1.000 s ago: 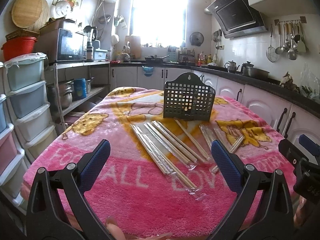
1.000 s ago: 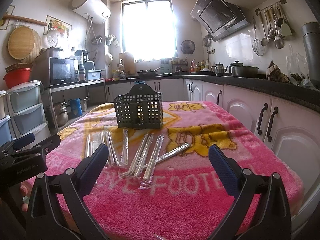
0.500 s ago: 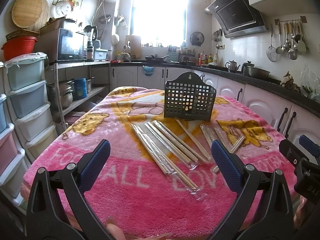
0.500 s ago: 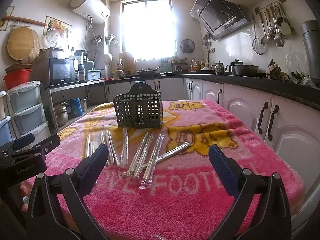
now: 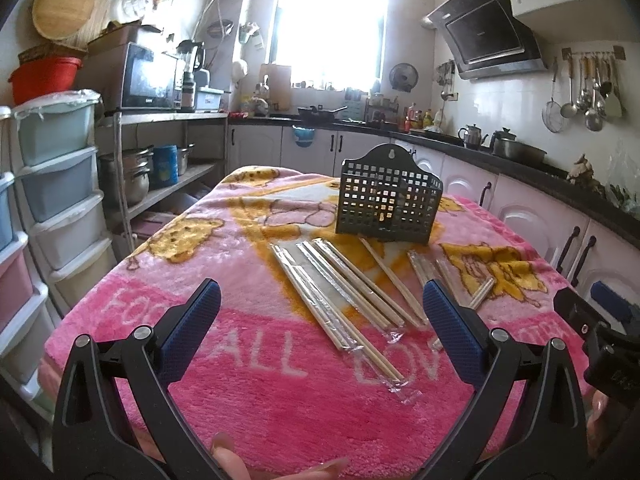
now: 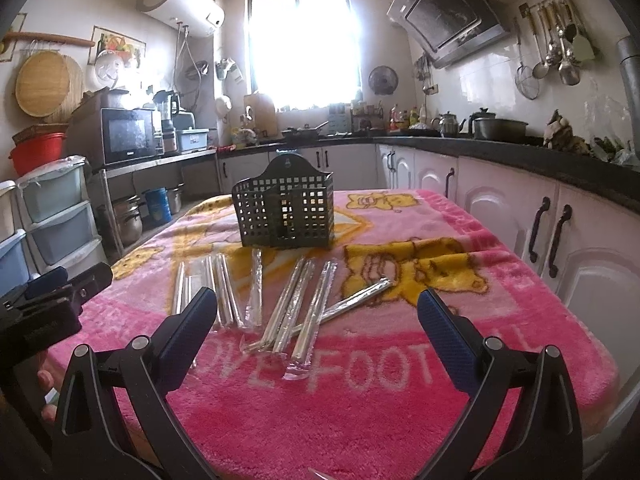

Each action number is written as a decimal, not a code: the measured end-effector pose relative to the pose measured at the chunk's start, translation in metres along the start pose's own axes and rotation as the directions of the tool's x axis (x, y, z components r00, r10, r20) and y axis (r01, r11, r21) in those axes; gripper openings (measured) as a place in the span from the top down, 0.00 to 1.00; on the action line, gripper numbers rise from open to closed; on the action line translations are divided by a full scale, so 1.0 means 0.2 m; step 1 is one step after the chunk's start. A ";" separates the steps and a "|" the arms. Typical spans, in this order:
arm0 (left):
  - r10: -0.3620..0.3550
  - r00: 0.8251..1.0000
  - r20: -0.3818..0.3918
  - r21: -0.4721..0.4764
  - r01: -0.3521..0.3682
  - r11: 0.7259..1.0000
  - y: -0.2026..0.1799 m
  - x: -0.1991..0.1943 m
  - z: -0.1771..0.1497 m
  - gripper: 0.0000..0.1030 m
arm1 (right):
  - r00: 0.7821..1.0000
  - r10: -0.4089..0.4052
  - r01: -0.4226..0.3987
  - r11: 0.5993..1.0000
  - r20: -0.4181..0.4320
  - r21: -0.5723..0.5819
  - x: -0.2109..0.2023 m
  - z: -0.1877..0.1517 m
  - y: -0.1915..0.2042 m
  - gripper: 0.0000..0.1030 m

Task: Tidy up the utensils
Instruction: 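Close the left tool on a wrapped chopstick while the right tool grasps another chopstick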

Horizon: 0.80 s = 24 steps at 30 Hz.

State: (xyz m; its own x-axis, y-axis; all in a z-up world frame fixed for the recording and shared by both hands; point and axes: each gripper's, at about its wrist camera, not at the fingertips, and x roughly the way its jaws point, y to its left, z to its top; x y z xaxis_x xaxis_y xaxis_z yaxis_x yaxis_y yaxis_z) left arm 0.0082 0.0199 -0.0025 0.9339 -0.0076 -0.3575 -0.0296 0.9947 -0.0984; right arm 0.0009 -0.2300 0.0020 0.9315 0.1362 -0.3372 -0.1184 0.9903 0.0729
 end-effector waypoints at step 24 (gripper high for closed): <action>0.005 0.981 -0.192 -0.077 -0.020 0.997 0.22 0.33 0.17 0.10 | 0.970 0.124 -0.137 0.989 -0.207 -0.050 0.45 0.21 0.11 0.06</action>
State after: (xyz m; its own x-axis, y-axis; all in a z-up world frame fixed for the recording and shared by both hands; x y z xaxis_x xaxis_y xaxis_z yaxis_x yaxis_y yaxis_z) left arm 0.0811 0.0661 0.0004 0.8479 -0.0224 -0.5296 -0.0757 0.9837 -0.1628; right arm 0.0958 -0.1969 0.0131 0.8181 0.2607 -0.5126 -0.2619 0.9624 0.0715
